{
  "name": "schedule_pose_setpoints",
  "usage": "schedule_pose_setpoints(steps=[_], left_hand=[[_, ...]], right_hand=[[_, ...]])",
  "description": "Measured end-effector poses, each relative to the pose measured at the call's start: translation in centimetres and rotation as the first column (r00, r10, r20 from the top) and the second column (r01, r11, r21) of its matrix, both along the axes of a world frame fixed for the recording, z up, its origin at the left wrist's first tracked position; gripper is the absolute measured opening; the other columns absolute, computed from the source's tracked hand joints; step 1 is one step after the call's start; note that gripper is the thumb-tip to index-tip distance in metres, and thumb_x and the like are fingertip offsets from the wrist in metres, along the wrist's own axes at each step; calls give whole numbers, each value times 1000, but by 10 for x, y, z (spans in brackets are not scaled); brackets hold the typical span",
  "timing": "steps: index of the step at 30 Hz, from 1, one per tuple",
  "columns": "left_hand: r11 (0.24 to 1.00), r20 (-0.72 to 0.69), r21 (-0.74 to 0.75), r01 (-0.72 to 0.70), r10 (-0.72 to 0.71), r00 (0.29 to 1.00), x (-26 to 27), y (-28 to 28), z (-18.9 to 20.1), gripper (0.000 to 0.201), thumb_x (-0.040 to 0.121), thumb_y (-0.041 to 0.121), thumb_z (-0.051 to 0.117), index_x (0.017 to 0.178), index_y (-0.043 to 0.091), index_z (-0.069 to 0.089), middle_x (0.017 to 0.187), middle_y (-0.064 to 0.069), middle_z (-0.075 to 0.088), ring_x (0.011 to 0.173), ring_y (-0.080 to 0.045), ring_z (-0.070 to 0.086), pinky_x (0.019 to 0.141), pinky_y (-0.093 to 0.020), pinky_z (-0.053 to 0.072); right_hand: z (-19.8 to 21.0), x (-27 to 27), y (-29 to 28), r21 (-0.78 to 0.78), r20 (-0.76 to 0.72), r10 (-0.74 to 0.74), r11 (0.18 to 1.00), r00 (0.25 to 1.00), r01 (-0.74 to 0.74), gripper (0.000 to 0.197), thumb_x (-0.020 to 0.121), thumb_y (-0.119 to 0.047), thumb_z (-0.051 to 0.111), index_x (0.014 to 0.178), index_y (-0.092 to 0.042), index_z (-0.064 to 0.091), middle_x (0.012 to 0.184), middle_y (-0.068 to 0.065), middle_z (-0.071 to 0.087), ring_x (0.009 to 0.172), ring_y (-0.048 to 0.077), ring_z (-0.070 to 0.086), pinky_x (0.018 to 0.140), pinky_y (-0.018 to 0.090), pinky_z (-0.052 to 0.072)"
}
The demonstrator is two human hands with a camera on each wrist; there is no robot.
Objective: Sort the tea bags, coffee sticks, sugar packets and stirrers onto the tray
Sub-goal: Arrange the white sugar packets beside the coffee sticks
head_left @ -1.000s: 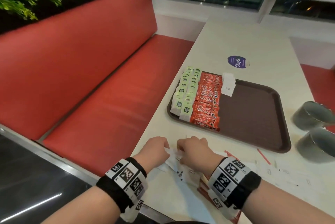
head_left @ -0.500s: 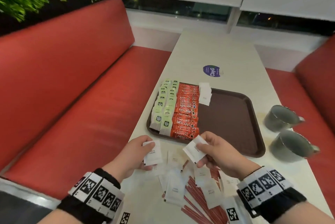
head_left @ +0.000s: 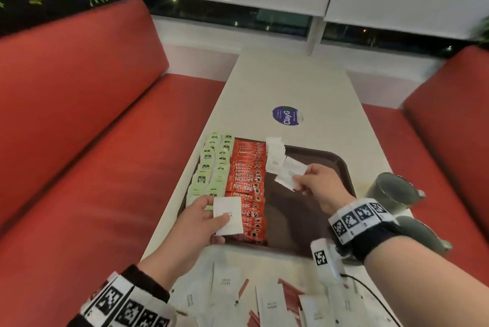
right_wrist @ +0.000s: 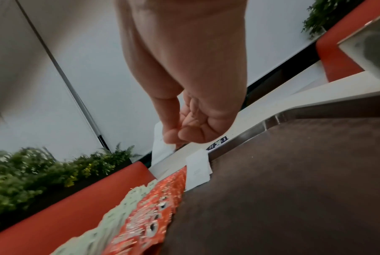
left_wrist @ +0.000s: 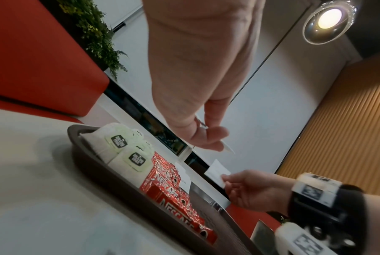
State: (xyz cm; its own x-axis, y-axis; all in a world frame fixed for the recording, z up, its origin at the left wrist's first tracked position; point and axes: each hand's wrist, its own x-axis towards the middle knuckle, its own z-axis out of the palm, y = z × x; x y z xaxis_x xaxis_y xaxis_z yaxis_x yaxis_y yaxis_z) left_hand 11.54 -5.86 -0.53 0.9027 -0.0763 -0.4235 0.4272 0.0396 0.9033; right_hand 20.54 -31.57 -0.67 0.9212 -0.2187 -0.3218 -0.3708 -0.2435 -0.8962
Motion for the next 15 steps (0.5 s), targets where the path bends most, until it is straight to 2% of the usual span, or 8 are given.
schedule_pose_setpoints(steps=[3, 6, 10, 15], left_hand=[[1000, 12, 8, -14, 14, 1000, 6, 0, -5, 25, 91, 3, 59, 113, 13, 55, 98, -5, 74, 84, -20, 69, 55, -24, 49], [999, 7, 9, -46, 46, 999, 9, 1, -10, 24, 91, 2, 58, 112, 14, 56, 97, -3, 74, 80, -17, 69, 55, -25, 49], [999, 12, 32, -43, 42, 999, 10, 2, -16, 25, 91, 1, 57, 111, 16, 57, 98, 0, 74, 86, -19, 70, 58, -27, 51], [999, 14, 33, -40, 40, 999, 10, 3, -19, 25, 91, 0, 56, 110, 16, 57, 98, 0, 74, 88, -18, 70, 59, -26, 51]], right_hand=[[-13, 38, 1, -154, -51, 30, 987, 998, -38, 27, 83, 1, 66, 65, -11, 51, 58, 9, 60, 42, 11, 49, 40, 18, 38], [-23, 65, 4, -263, -166, 111, 953, 980, -152, 26, 85, -3, 66, 65, -11, 51, 58, 9, 59, 37, 8, 46, 37, 17, 36], [-35, 86, 11, -267, -262, 138, 941, 955, -209, 24, 87, -4, 65, 68, -9, 53, 62, 9, 59, 55, 16, 53, 51, 23, 43], [-39, 97, 22, -302, -277, 112, 933, 954, -197, 22, 90, -8, 63, 73, -10, 49, 63, 7, 58, 57, 17, 54, 59, 25, 48]])
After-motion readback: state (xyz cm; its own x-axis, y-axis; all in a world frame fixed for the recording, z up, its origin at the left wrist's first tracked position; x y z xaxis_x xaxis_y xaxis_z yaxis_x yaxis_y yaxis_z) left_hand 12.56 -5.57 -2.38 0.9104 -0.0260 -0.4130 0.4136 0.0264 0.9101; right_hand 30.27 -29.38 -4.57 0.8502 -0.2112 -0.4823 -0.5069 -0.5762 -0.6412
